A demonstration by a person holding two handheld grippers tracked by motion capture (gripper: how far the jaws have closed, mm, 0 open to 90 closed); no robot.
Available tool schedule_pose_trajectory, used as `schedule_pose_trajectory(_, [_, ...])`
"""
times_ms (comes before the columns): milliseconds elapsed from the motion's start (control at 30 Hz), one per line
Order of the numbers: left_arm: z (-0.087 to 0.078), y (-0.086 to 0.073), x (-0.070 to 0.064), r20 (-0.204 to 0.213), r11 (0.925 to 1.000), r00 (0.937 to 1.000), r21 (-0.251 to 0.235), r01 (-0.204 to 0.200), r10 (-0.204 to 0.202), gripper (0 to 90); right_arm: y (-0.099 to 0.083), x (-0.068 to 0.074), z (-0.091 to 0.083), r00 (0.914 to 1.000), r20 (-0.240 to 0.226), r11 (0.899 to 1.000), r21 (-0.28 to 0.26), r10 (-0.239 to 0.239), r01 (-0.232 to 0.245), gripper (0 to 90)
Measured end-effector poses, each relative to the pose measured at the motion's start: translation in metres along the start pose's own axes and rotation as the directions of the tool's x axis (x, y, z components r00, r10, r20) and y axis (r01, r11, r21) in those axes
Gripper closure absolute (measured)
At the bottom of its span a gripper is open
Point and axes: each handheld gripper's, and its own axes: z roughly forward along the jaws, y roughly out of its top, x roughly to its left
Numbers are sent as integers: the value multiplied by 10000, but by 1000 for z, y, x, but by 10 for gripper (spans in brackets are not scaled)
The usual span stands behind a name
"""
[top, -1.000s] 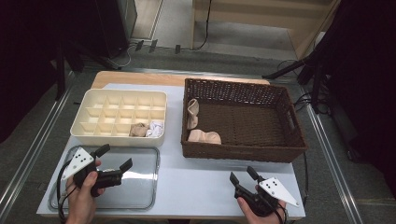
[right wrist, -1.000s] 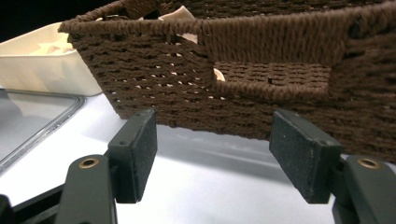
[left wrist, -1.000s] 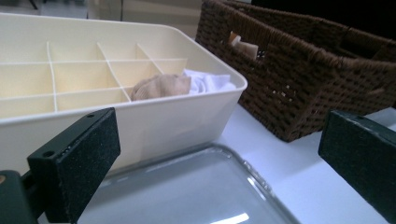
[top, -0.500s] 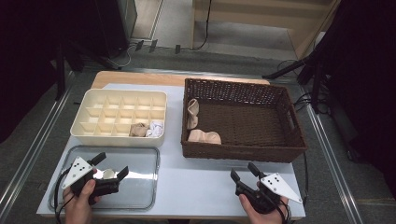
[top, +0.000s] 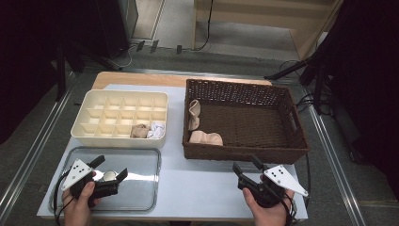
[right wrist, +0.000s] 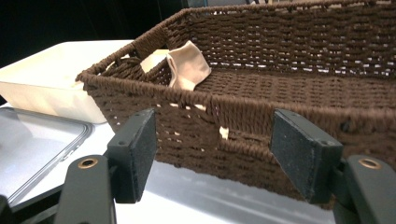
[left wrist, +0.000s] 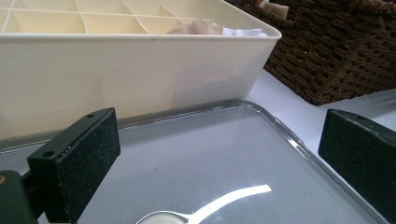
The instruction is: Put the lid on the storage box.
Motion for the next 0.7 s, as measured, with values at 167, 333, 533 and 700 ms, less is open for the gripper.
schedule_pose_trajectory(167, [-1,0,2,-95,10000,10000,-7,11,-11,0,9,2,5,9999,-14,9999,2,-107,107,332])
schedule_pose_trajectory(333, [-3,1,5,-288,9997,9994,-132,181,-185,0,17,3,11,9998,16,9997,100,-210,210,348])
schedule_pose_trajectory(533, [-4,1,7,-329,9997,9992,-146,208,-213,0,26,5,21,9993,-36,9992,97,-384,385,388])
schedule_pose_trajectory(700, [-3,0,7,-304,9998,9993,-69,204,-206,0,32,7,30,9989,-282,9992,142,-373,377,441])
